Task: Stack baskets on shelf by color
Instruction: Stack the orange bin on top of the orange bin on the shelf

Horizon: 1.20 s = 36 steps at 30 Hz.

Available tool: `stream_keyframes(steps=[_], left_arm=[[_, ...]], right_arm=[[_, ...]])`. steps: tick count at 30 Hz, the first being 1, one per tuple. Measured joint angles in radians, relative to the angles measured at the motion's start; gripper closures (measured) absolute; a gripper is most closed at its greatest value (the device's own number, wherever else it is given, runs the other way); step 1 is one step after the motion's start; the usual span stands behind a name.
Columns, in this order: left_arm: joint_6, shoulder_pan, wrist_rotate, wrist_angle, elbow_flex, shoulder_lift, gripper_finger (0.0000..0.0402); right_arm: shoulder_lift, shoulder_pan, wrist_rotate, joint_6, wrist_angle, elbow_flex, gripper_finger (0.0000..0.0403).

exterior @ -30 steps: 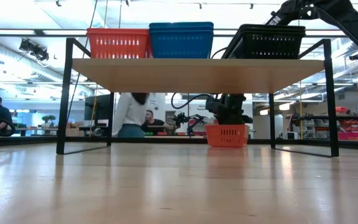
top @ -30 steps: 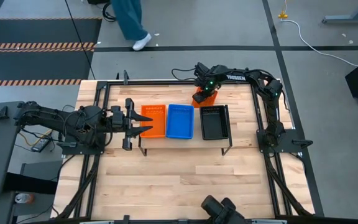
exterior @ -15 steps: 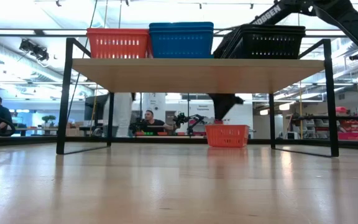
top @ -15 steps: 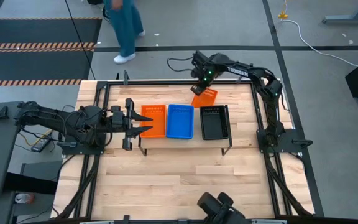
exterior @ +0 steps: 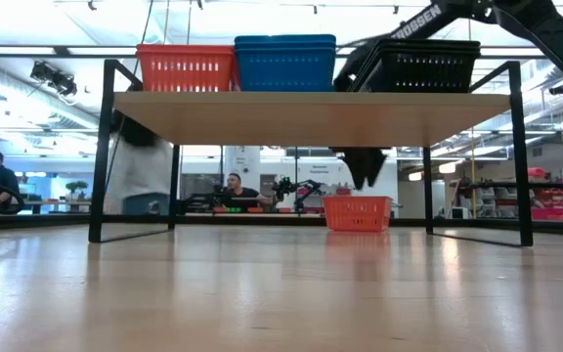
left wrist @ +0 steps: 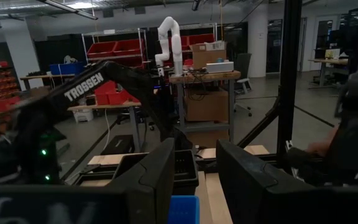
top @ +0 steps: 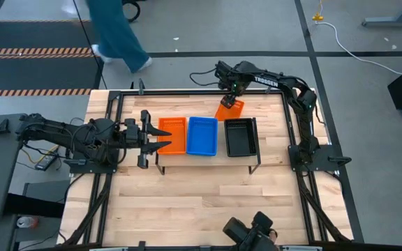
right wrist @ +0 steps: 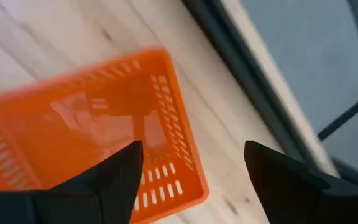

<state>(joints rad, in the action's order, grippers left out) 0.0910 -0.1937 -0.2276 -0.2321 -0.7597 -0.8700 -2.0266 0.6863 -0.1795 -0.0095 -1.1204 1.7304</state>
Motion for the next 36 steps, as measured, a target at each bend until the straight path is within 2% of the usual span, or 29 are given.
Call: stream_keyframes(steps=[5,8,11,14,17,22,24,28,36], left_arm=[[0.0,0.0,0.0,0.0,0.0,0.0,0.0276],[0.0,0.0,0.0,0.0,0.0,0.0,0.0276],[0.0,0.0,0.0,0.0,0.0,0.0,0.0276],[0.0,0.0,0.0,0.0,0.0,0.0,0.0276],[0.0,0.0,0.0,0.0,0.0,0.0,0.0276],[0.0,0.0,0.0,0.0,0.0,0.0,0.0276],[0.0,0.0,0.0,0.0,0.0,0.0,0.0276],[0.0,0.0,0.0,0.0,0.0,0.0,0.0276],[0.0,0.0,0.0,0.0,0.0,0.0,0.0276]], right_arm=[[0.0,0.047,-0.002,-0.002,0.099,-0.136,0.0119],[0.0,0.078,0.045,-0.026,0.172,-0.201,0.0127],[0.0,0.1,0.108,-0.044,0.222,-0.247,0.014],[0.0,0.115,0.124,-0.047,0.244,-0.272,0.0167],[0.0,0.124,0.125,-0.053,0.251,-0.286,0.0217],[0.0,0.124,0.142,-0.074,0.259,-0.295,0.0352],[0.002,0.124,0.171,-0.079,0.26,-0.294,0.0386],[-0.001,0.127,0.193,-0.069,0.211,-0.254,0.0391],[0.037,0.081,0.191,-0.072,0.017,-0.066,0.0398]])
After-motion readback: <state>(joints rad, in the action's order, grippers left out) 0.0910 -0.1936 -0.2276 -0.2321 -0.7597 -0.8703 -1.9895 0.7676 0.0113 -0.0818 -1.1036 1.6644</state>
